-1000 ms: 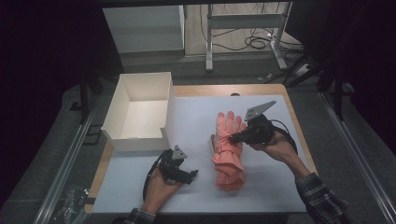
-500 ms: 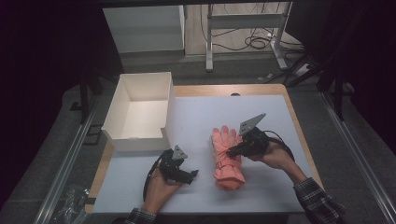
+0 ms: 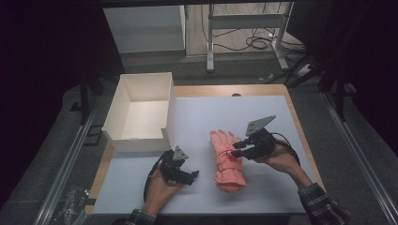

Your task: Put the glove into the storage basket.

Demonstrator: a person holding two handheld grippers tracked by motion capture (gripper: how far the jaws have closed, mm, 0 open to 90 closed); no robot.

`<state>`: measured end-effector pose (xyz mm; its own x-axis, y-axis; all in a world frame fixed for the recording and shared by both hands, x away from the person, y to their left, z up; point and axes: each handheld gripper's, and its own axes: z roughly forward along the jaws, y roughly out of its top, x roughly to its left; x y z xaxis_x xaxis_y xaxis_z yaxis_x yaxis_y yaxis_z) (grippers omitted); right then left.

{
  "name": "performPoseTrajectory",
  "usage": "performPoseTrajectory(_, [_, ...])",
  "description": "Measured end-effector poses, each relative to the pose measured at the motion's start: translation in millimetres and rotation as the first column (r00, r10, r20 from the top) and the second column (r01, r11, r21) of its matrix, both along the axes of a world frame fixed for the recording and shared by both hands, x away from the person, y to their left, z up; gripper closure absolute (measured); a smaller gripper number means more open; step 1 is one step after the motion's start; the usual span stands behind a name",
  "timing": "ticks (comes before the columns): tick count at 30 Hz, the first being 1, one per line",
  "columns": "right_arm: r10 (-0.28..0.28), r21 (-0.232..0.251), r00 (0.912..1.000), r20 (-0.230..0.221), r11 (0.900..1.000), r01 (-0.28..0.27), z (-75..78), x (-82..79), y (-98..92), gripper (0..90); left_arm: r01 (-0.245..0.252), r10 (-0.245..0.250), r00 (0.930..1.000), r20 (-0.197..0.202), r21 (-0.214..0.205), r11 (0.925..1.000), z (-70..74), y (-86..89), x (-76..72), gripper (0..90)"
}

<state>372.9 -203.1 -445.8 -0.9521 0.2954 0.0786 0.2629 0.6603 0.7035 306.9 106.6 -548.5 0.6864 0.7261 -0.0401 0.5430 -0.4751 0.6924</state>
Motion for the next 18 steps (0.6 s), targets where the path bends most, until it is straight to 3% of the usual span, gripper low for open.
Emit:
performPoseTrajectory(9, [-0.131, 0.036, 0.9913, 0.010, 0.9907, 0.131, -7.1, -1.5, -28.8, 61.0, 0.000, 0.000, 1.0000, 0.000, 0.001, 1.0000, 0.0, 0.0, 0.0, 2.8])
performPoseTrajectory(18, [-0.189, 0.082, 0.9809, -0.046, 0.9779, 0.192, -40.1, -22.0, -48.7, 79.9, 0.000, 0.000, 1.0000, 0.000, 0.001, 1.0000, 0.0, 0.0, 0.0, 2.8])
